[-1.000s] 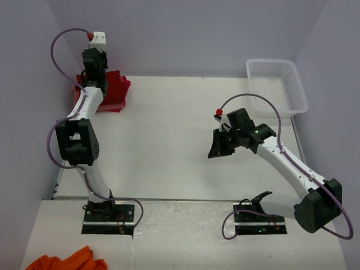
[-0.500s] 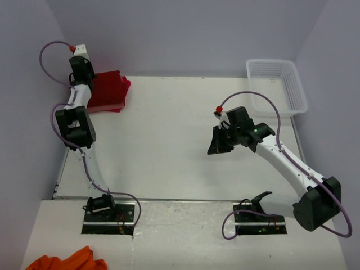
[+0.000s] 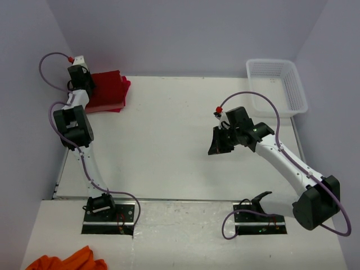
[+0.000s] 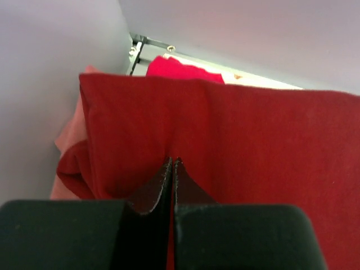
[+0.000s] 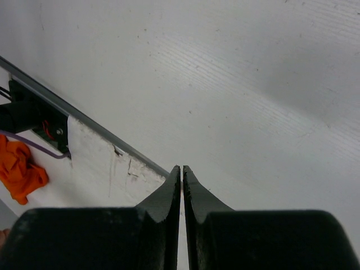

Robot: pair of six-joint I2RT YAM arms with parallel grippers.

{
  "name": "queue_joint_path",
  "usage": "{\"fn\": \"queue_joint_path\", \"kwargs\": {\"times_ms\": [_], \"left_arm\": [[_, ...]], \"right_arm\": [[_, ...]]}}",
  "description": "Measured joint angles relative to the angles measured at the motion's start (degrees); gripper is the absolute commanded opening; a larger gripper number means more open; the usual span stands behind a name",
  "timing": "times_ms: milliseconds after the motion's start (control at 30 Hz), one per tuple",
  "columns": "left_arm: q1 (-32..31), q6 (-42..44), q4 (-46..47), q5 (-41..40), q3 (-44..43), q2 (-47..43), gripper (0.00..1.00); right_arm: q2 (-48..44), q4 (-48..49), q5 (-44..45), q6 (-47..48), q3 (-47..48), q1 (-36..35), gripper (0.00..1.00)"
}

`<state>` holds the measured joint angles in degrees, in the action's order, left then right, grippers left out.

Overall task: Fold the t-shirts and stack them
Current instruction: Put the neatly folded tshirt into the corner of the board with the left arm

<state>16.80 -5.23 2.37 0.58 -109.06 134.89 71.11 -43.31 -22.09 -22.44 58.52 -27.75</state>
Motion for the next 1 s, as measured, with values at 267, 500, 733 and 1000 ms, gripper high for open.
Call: {"fn": "queue_joint_path", "kwargs": {"times_ms": [267, 500, 733, 1000], "left_arm": [[0.07, -1.22, 0.24, 0.42, 2.84, -0.72, 0.0], [0.66, -1.22, 2.12, -1.29, 7.93, -3.02, 0.0], [4.22, -1.7, 7.52, 0.55, 11.89, -4.26, 0.0], [7.93, -2.32, 10.4, 2.69, 13.0, -4.42, 0.0]], "right_arm": [[-0.02, -0.04, 0.09, -0.02, 0.0, 0.0, 0.04], [-0.52, -0.33, 0.07, -0.04, 0.0, 0.0, 0.05], [-0.61, -0.94, 0.04, -0.04, 0.0, 0.0, 0.05], [-0.33, -1.29, -0.07, -0.04, 0.0, 0.0, 0.05]]}}
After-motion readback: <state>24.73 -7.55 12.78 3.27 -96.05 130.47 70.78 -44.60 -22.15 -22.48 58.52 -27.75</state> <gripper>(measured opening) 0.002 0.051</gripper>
